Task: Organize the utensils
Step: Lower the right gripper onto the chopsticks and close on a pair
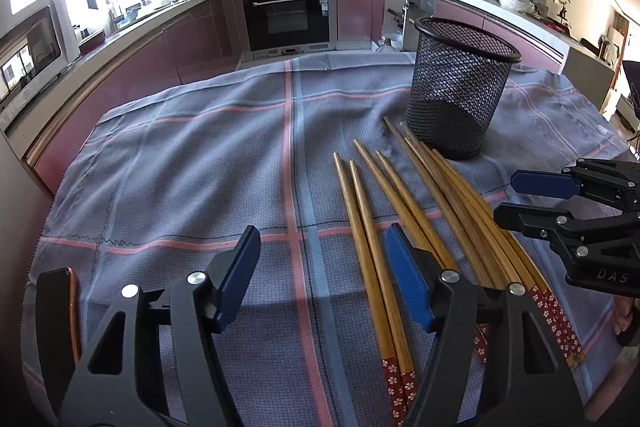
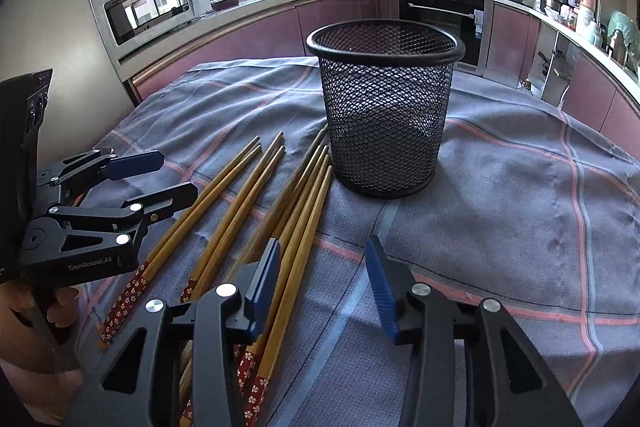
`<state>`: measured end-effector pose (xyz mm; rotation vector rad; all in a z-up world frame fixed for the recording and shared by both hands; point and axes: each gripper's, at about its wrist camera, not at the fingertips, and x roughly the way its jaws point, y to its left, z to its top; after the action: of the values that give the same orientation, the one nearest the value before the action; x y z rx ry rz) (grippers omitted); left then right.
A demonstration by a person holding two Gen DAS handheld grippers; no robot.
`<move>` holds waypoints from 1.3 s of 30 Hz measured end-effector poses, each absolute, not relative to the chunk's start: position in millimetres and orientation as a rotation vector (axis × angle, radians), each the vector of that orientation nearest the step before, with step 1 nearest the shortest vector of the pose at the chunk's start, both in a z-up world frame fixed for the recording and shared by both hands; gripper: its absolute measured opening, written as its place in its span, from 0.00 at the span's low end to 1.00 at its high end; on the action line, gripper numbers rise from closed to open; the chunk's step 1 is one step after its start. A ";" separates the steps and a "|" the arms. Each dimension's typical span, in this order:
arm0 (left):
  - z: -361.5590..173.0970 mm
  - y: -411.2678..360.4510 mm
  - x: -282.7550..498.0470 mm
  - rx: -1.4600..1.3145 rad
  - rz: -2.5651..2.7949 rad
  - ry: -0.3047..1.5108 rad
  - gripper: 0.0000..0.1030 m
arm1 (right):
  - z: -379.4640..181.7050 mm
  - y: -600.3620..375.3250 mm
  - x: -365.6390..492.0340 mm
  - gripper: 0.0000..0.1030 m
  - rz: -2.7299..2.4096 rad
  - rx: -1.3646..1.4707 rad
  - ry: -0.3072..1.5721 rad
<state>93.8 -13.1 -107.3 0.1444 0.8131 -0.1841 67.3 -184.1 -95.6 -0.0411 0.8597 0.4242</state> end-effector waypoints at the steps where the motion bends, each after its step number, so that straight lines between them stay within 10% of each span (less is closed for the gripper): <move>1: -108.9 -14.2 94.5 0.149 -0.189 0.826 0.59 | -97.6 -183.4 68.1 0.36 0.422 -0.046 0.873; 23: -112.2 -9.7 106.6 0.154 -0.300 0.934 0.40 | -103.6 -169.9 82.0 0.24 0.406 -0.124 0.903; 29: -109.1 -12.8 112.6 0.122 -0.289 0.948 0.11 | -103.5 -172.3 85.0 0.06 0.432 -0.099 0.908; 39: -101.3 -6.9 106.5 0.041 -0.273 0.925 0.07 | -91.8 -179.5 74.7 0.05 0.474 -0.042 0.871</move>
<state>106.5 -6.9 -101.3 0.0410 0.9250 -0.2728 74.7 -179.5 -91.8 -0.0417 0.8706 0.4742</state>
